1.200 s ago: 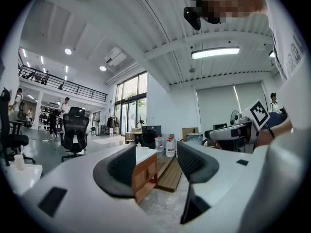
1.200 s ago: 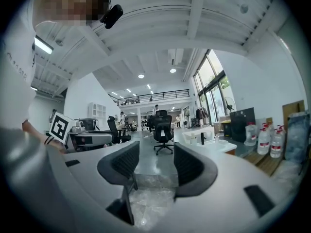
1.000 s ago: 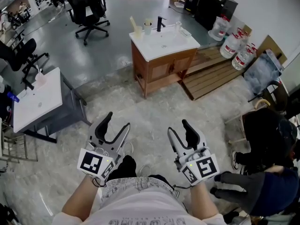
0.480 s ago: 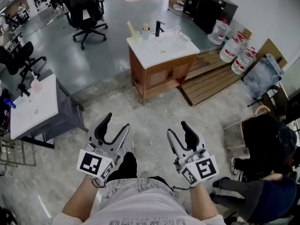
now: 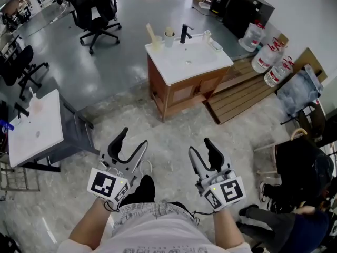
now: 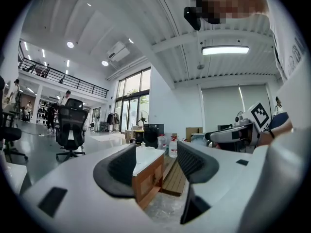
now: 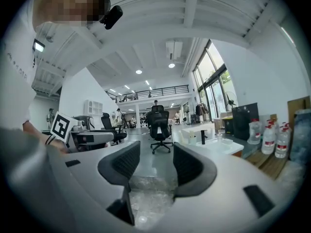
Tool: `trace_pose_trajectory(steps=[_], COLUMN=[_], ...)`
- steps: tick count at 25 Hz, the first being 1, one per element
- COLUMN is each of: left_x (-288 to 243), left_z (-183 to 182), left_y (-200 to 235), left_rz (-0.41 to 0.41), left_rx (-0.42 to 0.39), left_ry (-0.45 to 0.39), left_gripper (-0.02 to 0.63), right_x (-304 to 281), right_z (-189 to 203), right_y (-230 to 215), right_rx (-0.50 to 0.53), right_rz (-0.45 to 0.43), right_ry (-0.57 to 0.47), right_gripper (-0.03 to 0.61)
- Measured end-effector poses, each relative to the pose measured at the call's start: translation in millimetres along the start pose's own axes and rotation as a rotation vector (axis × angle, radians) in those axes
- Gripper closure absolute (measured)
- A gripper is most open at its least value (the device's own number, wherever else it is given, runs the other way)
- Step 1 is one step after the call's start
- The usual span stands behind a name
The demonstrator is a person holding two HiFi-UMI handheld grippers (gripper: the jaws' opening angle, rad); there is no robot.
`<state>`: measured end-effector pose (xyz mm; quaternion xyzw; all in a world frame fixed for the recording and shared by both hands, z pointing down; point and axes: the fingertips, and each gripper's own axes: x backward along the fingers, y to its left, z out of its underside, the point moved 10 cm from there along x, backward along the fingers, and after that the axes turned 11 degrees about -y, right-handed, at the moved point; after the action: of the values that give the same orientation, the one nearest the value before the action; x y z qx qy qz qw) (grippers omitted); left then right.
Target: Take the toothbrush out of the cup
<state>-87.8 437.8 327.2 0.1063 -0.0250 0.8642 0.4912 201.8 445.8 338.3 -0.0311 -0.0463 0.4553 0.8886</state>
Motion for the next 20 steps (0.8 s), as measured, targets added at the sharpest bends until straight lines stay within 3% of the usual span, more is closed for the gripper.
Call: trace_pose_trajectory(steps=[20], left_x=[-129], left_z=[17], left_y=[166], left_rz=[0.082], left_rx=[0.024], left_ry=[0.006], left_gripper=[0.327], right_x=[-194], right_z=[-3], right_y=[-43], right_rx=[0.024], right_rz=[0.063], right_ry=[0.013], right_gripper=[0.35])
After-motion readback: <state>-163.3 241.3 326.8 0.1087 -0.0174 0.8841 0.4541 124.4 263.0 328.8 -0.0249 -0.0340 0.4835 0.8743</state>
